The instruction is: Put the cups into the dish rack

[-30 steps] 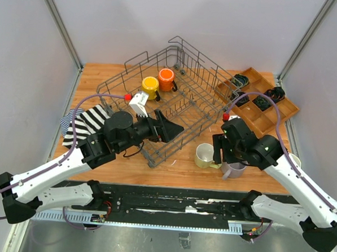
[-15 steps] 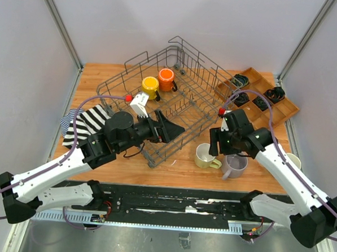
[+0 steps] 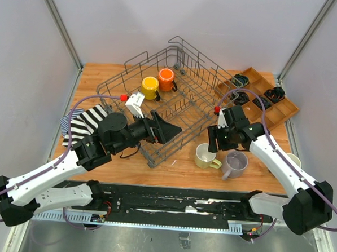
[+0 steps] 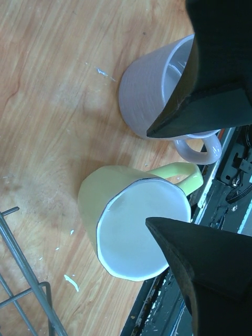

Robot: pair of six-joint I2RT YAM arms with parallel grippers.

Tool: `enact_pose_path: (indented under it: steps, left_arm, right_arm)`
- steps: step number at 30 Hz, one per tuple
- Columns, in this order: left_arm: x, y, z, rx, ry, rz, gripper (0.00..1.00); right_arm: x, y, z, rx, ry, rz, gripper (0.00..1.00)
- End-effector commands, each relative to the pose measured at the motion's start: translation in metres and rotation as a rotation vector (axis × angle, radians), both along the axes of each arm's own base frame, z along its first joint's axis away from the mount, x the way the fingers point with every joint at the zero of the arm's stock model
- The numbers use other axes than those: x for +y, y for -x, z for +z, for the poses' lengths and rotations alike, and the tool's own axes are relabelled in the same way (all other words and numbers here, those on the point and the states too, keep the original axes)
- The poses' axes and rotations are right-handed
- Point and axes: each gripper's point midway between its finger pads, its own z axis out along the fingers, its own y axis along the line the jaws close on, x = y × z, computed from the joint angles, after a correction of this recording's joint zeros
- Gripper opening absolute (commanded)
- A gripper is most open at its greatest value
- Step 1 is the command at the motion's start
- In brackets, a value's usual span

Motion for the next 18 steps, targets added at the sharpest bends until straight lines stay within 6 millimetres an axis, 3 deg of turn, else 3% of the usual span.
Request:
enact_pose_path:
  steps: [1, 9, 14, 18]
  left_arm:
    - [0.004, 0.0, 0.006, -0.036, -0.002, 0.009, 0.96]
    - [0.004, -0.001, 0.004, -0.044, -0.016, 0.009, 0.98]
    - [0.004, -0.002, 0.001, -0.044, -0.028, 0.013, 0.98]
    - [0.003, -0.003, -0.002, -0.041, -0.034, 0.014, 0.99]
  right_arm:
    - [0.005, -0.002, -0.011, 0.02, -0.023, 0.044, 0.61]
    - [0.008, 0.005, -0.025, 0.036, -0.05, 0.033, 0.48]
    - [0.006, 0.009, -0.026, 0.045, -0.058, 0.011, 0.25]
    - [0.004, 0.017, -0.022, 0.061, -0.067, -0.021, 0.14]
